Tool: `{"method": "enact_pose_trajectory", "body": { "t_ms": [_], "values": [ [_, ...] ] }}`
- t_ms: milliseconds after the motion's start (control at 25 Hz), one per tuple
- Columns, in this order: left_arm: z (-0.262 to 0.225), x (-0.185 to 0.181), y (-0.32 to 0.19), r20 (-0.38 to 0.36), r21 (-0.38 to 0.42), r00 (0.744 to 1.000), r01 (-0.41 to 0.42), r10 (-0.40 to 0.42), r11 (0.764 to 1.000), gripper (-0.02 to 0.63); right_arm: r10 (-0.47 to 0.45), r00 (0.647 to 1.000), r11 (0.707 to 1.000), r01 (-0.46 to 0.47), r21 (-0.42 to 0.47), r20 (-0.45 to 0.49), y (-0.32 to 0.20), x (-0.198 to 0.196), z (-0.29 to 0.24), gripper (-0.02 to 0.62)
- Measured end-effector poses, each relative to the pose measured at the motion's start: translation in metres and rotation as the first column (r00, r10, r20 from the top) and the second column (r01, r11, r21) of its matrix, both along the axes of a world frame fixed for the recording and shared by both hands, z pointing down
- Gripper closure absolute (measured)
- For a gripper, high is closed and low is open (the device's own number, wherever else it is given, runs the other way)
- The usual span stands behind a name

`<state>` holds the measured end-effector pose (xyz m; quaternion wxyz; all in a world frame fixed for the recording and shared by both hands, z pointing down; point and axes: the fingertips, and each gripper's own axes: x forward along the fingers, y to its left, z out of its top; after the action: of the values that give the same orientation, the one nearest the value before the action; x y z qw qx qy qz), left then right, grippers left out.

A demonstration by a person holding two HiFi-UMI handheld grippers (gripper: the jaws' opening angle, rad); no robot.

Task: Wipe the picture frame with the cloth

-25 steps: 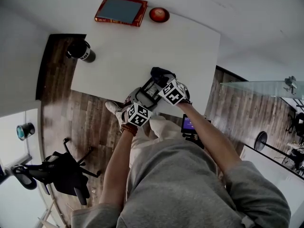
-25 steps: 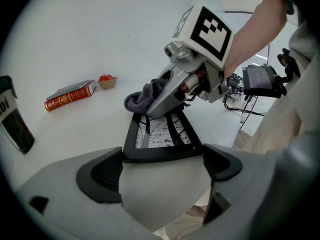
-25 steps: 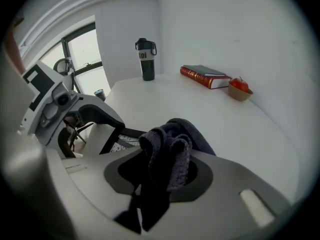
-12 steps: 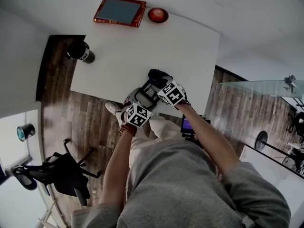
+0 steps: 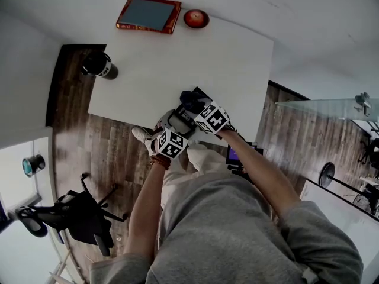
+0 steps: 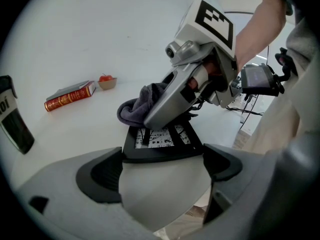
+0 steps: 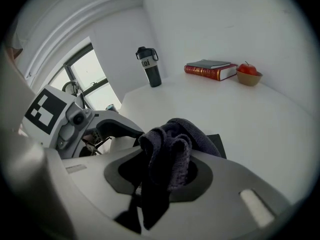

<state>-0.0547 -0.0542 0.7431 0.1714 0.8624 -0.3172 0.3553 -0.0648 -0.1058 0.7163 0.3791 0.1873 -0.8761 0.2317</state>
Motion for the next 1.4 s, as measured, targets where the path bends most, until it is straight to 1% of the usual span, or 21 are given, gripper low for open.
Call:
{"method": "enact_pose_trajectory", "body": {
  "t_ms": [280,520,560,680,760,840,960,1040,1200,1240,1280,1320,1360,1400],
  "values": [
    [0.0,0.0,0.0,0.001,0.001,1.0,0.0,0.0,1.0,0.098,-0.055,0.998,0.998,0.055,-0.033,0.01,0.017,-0.013,0.001,0.472],
    [0.001,0.004,0.0,-0.009,0.002,1.0,-0.002,0.002,1.0,0.097,-0.127,0.992,0.984,0.128,-0.121,0.017,0.038,-0.022,0.002,0.472],
    [0.002,0.003,0.0,-0.011,0.003,1.0,-0.004,0.004,1.0,0.097,-0.132,0.991,0.983,0.133,-0.125,0.018,0.04,-0.024,0.002,0.472],
    [0.002,-0.008,0.0,0.003,0.001,1.0,0.0,0.0,1.0,0.097,-0.15,0.988,0.983,0.154,-0.1,0.046,0.043,-0.035,0.0,0.471],
    [0.001,-0.004,0.0,0.004,0.002,1.0,0.002,-0.002,1.0,0.097,-0.171,0.982,0.979,0.178,-0.099,0.079,0.048,-0.033,-0.004,0.471],
    [0.0,0.0,0.001,0.001,0.002,1.0,0.0,0.0,1.0,0.097,-0.205,0.972,0.97,0.217,-0.112,0.112,0.056,-0.031,-0.009,0.471],
    [0.0,0.0,0.0,0.001,0.001,1.0,-0.001,0.001,1.0,0.097,-0.28,0.948,0.945,0.299,-0.132,0.149,0.071,-0.037,-0.012,0.471],
    [0.0,0.0,0.0,0.001,0.001,1.0,0.0,0.0,1.0,0.098,-0.324,0.931,0.929,0.347,-0.13,0.168,0.078,-0.039,-0.015,0.48],
    [-0.001,0.002,0.001,-0.001,-0.001,1.0,0.001,-0.001,1.0,0.097,-0.397,0.884,0.901,0.427,-0.079,0.247,0.075,-0.03,-0.04,0.476],
    [-0.001,0.001,0.001,-0.002,0.003,1.0,0.001,-0.001,1.0,0.097,-0.406,0.876,0.901,0.431,-0.046,0.26,0.067,-0.026,-0.05,0.476],
    [-0.001,0.001,0.001,-0.002,0.008,1.0,0.001,-0.001,1.0,0.097,-0.411,0.875,0.905,0.425,0.001,0.254,0.053,-0.021,-0.06,0.476],
    [-0.001,0.0,0.001,-0.002,0.013,1.0,0.001,-0.001,1.0,0.097,-0.416,0.882,0.909,0.412,0.067,0.223,0.035,-0.015,-0.068,0.476],
    [-0.001,0.0,0.001,-0.001,0.015,1.0,0.001,-0.001,1.0,0.097,-0.42,0.892,0.905,0.398,0.15,0.165,0.014,-0.008,-0.074,0.476],
    [0.0,0.0,0.001,-0.001,0.014,1.0,0.0,0.0,1.0,0.097,-0.424,0.902,0.887,0.394,0.241,0.086,-0.007,-0.002,-0.077,0.474]
  ]
}}
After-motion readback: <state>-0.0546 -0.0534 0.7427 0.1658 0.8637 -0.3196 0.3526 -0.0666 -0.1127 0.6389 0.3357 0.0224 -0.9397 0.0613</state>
